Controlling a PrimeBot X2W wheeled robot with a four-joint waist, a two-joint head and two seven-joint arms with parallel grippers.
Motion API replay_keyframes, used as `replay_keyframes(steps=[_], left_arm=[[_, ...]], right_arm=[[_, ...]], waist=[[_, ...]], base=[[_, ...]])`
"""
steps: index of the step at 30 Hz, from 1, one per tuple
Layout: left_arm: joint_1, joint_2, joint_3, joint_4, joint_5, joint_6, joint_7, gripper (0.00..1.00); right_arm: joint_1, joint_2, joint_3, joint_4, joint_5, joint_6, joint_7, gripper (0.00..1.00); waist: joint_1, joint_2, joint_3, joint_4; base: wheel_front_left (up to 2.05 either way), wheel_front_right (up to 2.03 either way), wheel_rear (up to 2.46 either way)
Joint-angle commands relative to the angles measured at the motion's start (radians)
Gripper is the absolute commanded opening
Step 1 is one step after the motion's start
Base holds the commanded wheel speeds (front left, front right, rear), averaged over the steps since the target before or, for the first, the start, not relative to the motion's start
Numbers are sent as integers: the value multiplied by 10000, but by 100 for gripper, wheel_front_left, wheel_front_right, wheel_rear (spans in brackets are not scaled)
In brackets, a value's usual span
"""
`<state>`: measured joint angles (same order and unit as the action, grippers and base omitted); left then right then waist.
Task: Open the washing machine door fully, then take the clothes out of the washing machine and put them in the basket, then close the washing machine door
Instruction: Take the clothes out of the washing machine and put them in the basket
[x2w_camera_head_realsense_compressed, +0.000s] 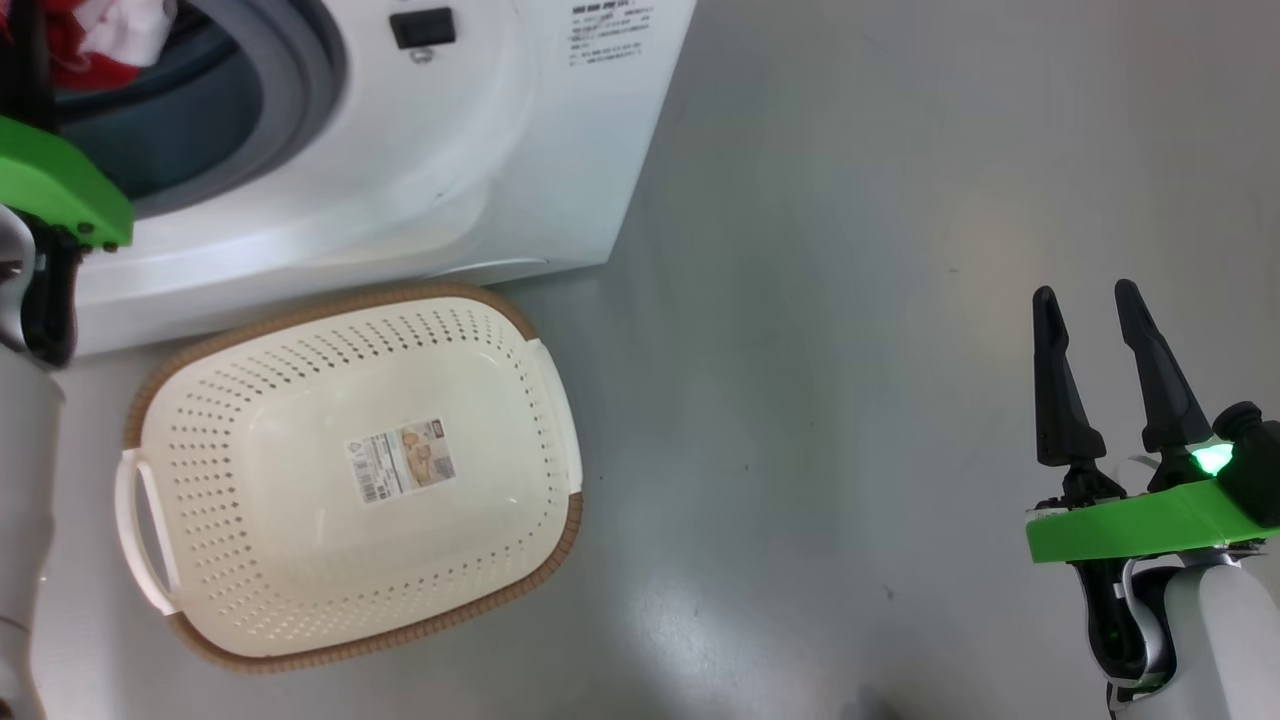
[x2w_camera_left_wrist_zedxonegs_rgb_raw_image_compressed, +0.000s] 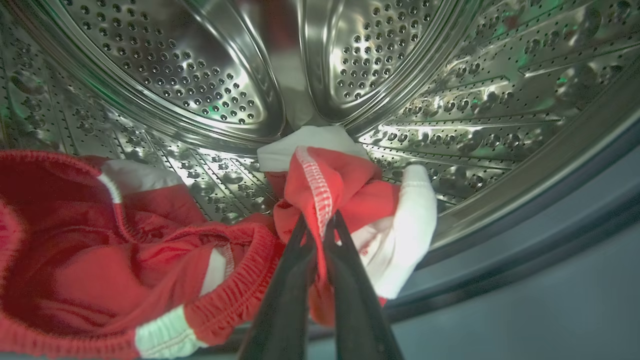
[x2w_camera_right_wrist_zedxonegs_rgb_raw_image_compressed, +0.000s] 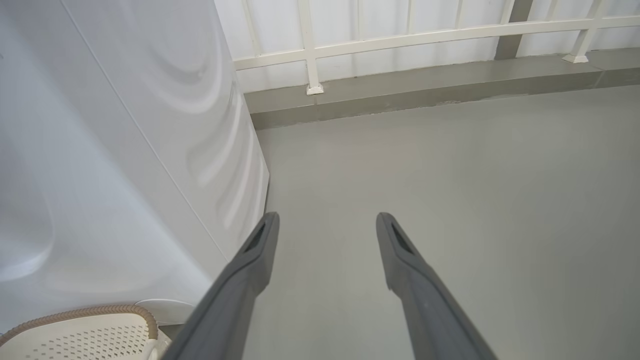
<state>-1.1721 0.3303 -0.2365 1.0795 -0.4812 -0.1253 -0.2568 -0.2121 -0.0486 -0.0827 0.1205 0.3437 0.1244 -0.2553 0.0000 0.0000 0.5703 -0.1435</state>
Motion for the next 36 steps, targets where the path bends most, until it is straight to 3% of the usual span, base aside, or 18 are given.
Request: replay_keyframes(steps=[1,19,36], left_arm=[[429,420,390,-497,-7,-8,-49,0],[4324,-927,3566,-5386,1603,-42,-49,0],[6618,-1739,4081,-9447,2058,-52,-49,0]], right_arm=[[19,-17,168,-229,9,63,-65,100],[593,-17,44,-75,-175,63,-65,100],[969,-16,-130,-48,-253,63,-65,100]], waist=[[0,0,-206,134],[0,0,-1636,734],[0,0,-2192,1064]], base=[[0,0,0],[0,0,0],[0,0,0]])
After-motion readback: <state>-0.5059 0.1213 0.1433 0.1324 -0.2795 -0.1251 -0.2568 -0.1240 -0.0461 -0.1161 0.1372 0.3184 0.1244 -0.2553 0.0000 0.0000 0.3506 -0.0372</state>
